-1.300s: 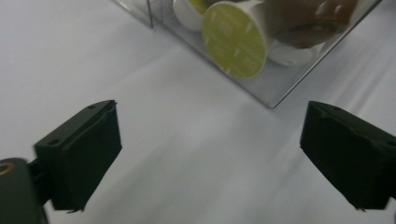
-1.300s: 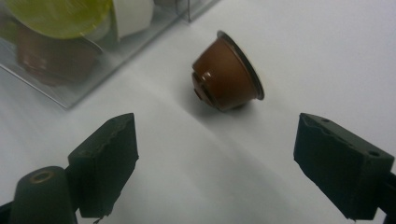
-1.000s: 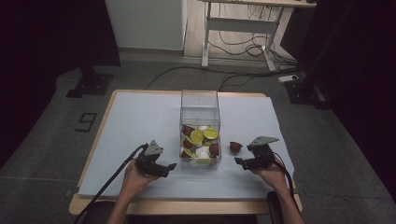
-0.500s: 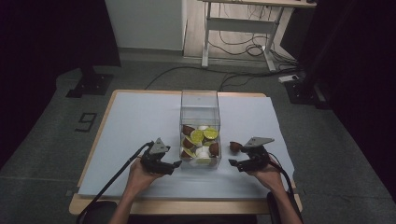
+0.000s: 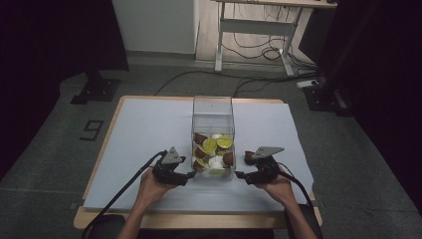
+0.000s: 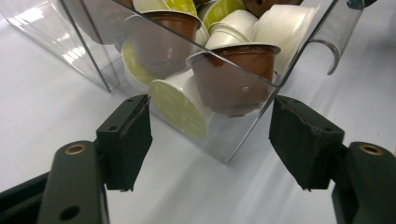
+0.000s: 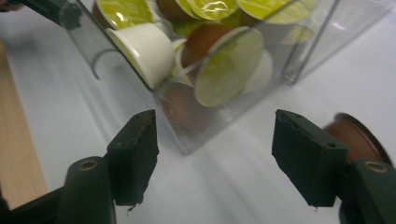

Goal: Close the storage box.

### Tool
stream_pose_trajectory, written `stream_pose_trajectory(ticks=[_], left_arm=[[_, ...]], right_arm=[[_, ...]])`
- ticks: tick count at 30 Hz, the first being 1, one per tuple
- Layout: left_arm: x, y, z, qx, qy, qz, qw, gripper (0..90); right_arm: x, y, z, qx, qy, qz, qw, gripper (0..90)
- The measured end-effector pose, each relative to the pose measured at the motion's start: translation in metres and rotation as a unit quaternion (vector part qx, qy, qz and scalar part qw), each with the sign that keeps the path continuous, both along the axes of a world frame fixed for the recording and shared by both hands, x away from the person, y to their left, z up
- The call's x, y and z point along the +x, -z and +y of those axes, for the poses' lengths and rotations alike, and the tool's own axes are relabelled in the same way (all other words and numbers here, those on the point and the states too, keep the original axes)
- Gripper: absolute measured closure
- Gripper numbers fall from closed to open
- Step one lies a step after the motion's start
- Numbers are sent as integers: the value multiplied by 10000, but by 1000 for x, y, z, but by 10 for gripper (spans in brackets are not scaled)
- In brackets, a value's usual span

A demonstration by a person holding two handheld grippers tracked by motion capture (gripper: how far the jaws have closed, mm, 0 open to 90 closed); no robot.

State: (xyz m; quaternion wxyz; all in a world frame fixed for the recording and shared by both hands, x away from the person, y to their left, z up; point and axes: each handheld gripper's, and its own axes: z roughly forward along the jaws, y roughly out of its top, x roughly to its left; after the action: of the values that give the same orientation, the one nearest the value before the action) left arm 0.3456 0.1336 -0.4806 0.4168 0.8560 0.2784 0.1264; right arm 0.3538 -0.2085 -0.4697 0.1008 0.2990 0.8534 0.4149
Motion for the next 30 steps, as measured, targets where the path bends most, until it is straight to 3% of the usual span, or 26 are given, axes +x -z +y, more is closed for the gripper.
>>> stream_pose_trajectory(ticks=[9, 18, 24, 30], left_arm=[[2, 0, -3, -3, 57, -30, 10000, 468], [6, 1, -4, -130, -7, -40, 9999, 567], [8, 0, -4, -235, -2, -57, 9997, 619], [11, -1, -3, -341, -98, -80, 9993, 662]], right_arm=[[1, -2, 11, -87, -25, -6, 10000, 466], [6, -3, 11, -62, 120, 20, 9999, 504], [11, -2, 15, -298, 256, -110, 9992, 538], [15, -3, 16, -385, 371, -152, 9985, 565]])
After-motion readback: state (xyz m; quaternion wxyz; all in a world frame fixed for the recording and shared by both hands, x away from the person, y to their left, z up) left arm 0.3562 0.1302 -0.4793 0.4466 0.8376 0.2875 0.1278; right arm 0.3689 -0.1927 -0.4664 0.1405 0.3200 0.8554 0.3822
